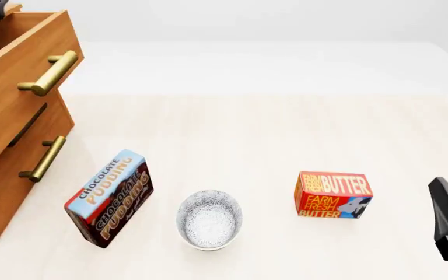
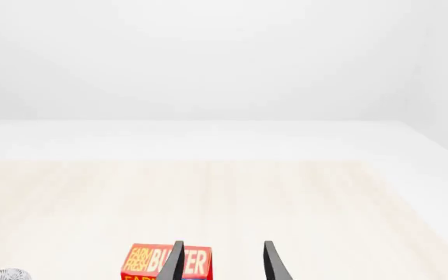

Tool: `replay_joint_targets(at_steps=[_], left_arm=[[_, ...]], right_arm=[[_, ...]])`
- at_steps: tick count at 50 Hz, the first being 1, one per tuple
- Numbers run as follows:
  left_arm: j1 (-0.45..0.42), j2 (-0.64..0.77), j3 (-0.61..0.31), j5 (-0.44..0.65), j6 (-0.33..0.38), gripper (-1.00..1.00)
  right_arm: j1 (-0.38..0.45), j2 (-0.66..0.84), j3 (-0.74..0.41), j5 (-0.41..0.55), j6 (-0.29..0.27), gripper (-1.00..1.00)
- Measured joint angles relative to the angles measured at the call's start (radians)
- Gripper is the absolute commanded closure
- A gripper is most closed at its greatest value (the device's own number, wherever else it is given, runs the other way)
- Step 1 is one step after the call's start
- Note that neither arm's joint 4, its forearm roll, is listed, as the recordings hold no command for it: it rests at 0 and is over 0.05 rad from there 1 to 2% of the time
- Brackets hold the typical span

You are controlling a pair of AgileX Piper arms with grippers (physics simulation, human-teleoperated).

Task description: Put the bowl in the top drawer of the cabinet.

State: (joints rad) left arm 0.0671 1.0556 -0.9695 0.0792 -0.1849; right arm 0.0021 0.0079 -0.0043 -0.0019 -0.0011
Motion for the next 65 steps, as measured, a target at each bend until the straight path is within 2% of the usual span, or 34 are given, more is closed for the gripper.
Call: replay_joint_targets(at_steps=[39, 65], left_arm=[[0.012, 0.093, 0.040, -0.028, -0.071, -1.00], [-0.030, 0.123, 0.052, -0.029, -0.128, -1.00]], right_arm=[[0.000, 0.000, 0.000, 0.000, 0.000, -1.00], [0.000, 0.000, 0.000, 0.000, 0.000, -1.00]])
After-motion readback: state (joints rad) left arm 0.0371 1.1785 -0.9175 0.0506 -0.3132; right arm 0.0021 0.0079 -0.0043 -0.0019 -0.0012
